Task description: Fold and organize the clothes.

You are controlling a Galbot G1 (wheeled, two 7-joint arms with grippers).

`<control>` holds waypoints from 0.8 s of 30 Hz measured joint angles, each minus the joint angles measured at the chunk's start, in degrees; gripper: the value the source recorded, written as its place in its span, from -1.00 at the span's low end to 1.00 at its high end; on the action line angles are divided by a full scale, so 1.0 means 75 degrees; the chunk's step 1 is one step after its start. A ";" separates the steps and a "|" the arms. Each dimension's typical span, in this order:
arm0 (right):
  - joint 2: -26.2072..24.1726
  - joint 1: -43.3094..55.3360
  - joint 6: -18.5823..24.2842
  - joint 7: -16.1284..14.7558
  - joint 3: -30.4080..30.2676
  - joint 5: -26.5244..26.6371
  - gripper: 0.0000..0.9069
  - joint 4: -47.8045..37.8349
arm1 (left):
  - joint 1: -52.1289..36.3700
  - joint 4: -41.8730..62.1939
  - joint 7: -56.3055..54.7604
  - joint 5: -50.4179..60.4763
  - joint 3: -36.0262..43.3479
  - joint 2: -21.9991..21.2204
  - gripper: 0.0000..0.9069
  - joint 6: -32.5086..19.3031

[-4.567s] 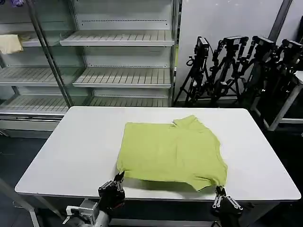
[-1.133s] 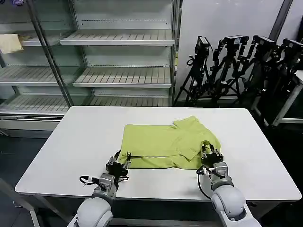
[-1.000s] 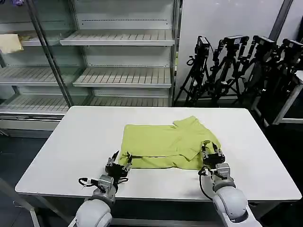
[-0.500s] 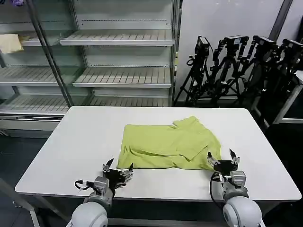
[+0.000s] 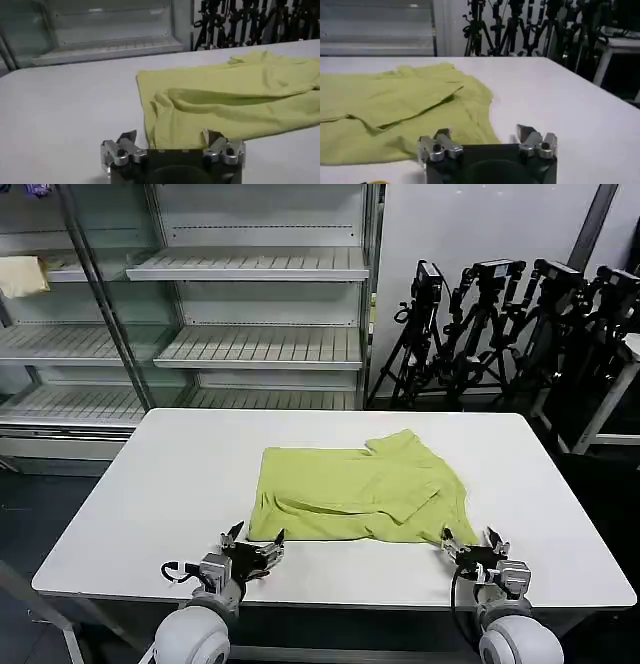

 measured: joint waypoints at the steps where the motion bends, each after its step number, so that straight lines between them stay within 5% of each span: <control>1: 0.0007 -0.0003 -0.0009 0.0000 -0.0010 0.0037 -1.00 0.0000 | -0.0013 0.0014 -0.0014 -0.0008 -0.0001 -0.0011 -0.60 0.0009; 24: -0.0023 -0.0688 -0.0058 -0.0096 0.0157 0.0184 -1.00 0.0570 | 0.0320 -0.0278 -0.0046 0.0046 -0.0135 0.0042 -0.60 0.0081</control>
